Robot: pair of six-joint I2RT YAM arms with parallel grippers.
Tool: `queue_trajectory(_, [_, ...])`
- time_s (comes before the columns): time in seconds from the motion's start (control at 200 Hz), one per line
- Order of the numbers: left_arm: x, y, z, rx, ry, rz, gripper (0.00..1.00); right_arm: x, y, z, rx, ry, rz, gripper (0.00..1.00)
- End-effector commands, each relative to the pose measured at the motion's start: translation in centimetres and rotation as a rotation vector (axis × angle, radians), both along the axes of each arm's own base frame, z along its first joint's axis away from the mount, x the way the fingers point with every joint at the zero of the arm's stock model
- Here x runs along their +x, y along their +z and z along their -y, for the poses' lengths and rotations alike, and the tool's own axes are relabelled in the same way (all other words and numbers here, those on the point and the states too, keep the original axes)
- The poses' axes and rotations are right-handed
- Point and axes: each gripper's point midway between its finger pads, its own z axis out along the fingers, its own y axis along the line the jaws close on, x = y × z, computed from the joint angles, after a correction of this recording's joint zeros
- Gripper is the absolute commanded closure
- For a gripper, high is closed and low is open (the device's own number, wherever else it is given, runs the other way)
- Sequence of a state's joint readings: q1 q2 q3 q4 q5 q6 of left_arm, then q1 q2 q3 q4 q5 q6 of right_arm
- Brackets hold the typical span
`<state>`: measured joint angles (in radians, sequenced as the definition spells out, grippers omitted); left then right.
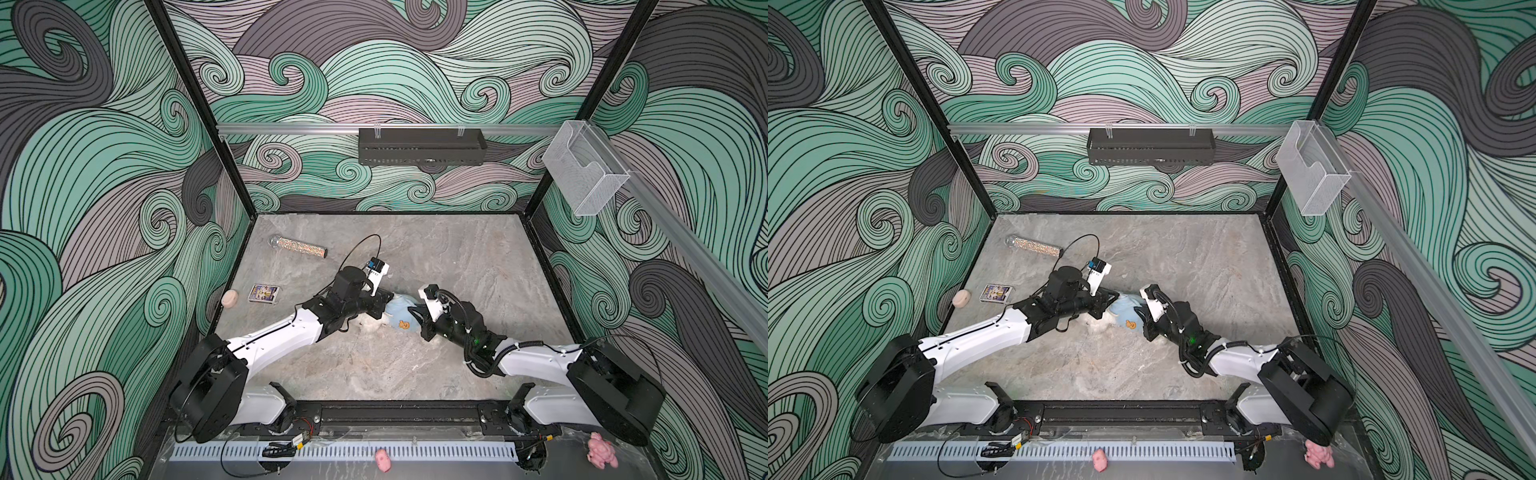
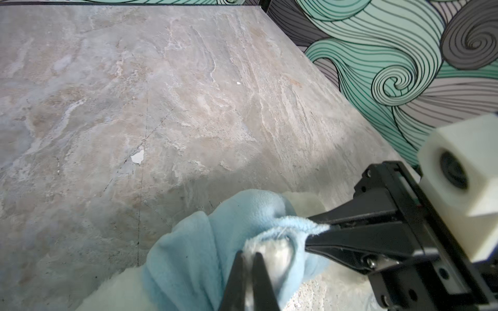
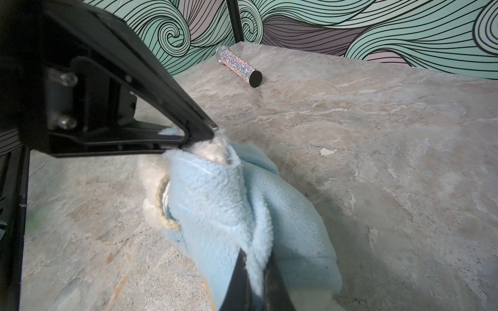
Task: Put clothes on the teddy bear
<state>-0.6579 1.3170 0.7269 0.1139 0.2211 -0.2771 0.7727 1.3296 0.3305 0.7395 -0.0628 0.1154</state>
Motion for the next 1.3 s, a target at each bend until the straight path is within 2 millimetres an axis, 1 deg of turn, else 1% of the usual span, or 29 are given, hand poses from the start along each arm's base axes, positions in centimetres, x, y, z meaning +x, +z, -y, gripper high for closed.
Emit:
queue_trajectory(0.0, [3.1, 2.7, -3.3, -0.071, 0.222, 0.06, 1.0, -0.2, -6.5, 5.1, -0.209, -0.183, -0.124, 1.0])
queue_trajectory(0.08, [2.5, 2.9, -2.5, -0.134, 0.185, 0.026, 1.0, -0.4, -6.1, 4.5, -0.195, -0.146, -0.108, 1.0])
queue_trajectory(0.155, [1.5, 2.7, -1.4, -0.133, 0.095, 0.011, 1.0, -0.9, -5.0, 3.1, -0.165, -0.059, -0.066, 1.0])
queue_trajectory(0.215, [0.9, 2.5, -1.0, -0.123, 0.046, 0.011, 1.0, -1.1, -3.8, 2.3, -0.16, -0.003, -0.032, 0.99])
queue_trajectory(0.27, [0.3, 2.5, -0.6, -0.114, -0.001, 0.018, 1.0, -1.3, -2.4, 1.9, -0.153, 0.033, 0.001, 0.9])
queue_trajectory(0.385, [-1.0, 2.7, 0.6, -0.096, -0.142, 0.047, 1.0, -1.5, 1.3, 0.9, -0.105, 0.112, 0.075, 0.62])
queue_trajectory(0.435, [-1.2, 2.7, 1.0, -0.087, -0.176, 0.047, 1.0, -1.8, 2.8, 0.3, -0.091, 0.164, 0.094, 0.54])
queue_trajectory(0.485, [-1.4, 2.6, 1.2, -0.078, -0.205, 0.051, 1.0, -2.0, 4.0, -0.4, -0.087, 0.212, 0.107, 0.49])
queue_trajectory(0.53, [-1.6, 2.6, 1.4, -0.076, -0.223, 0.057, 1.0, -2.3, 4.7, -1.0, -0.085, 0.261, 0.109, 0.46])
queue_trajectory(0.64, [-1.7, 3.0, 1.7, -0.076, -0.251, 0.067, 1.0, -2.8, 5.2, -2.3, -0.077, 0.351, 0.101, 0.42])
queue_trajectory(0.755, [-1.9, 3.3, 1.9, -0.076, -0.269, 0.071, 1.0, -2.4, 5.0, -3.1, -0.064, 0.374, 0.09, 0.41])
queue_trajectory(0.83, [-2.0, 3.4, 2.1, -0.085, -0.279, 0.069, 1.0, -1.7, 4.4, -3.8, -0.051, 0.376, 0.072, 0.46])
queue_trajectory(0.87, [-2.1, 3.6, 2.3, -0.1, -0.286, 0.07, 1.0, -1.0, 3.8, -4.0, -0.049, 0.351, 0.056, 0.56])
queue_trajectory(0.915, [-2.0, 4.0, 2.4, -0.125, -0.281, 0.07, 1.0, 0.0, 2.8, -3.7, -0.049, 0.297, 0.032, 0.71])
queue_trajectory(0.951, [-2.0, 4.4, 2.4, -0.15, -0.269, 0.076, 1.0, 0.7, 1.9, -3.4, -0.051, 0.255, 0.008, 0.79])
queue_trajectory(0.981, [-1.8, 4.9, 2.4, -0.176, -0.249, 0.084, 1.0, 1.0, 1.0, -2.9, -0.056, 0.221, -0.012, 0.84])
queue_trajectory(1.041, [-1.1, 5.8, 1.8, -0.224, -0.176, 0.088, 1.0, 1.4, -1.0, -1.9, -0.076, 0.157, -0.055, 0.88])
queue_trajectory(1.106, [-0.6, 6.9, 1.4, -0.272, -0.128, 0.095, 1.0, 1.1, -3.0, -1.1, -0.093, 0.117, -0.103, 0.89])
queue_trajectory(1.146, [-0.3, 7.2, 1.3, -0.287, -0.103, 0.084, 1.0, 0.9, -4.1, -0.7, -0.104, 0.093, -0.132, 0.89])
queue_trajectory(1.186, [-0.1, 7.3, 1.1, -0.292, -0.084, 0.077, 1.0, 0.7, -5.0, -0.2, -0.12, 0.074, -0.15, 0.86])
queue_trajectory(1.241, [0.2, 7.2, 0.8, -0.294, -0.053, 0.071, 1.0, 0.4, -6.0, 0.2, -0.137, 0.05, -0.167, 0.79])
queue_trajectory(1.296, [0.5, 6.8, 0.4, -0.278, -0.023, 0.065, 1.0, 0.1, -6.7, 0.6, -0.152, 0.032, -0.176, 0.77])
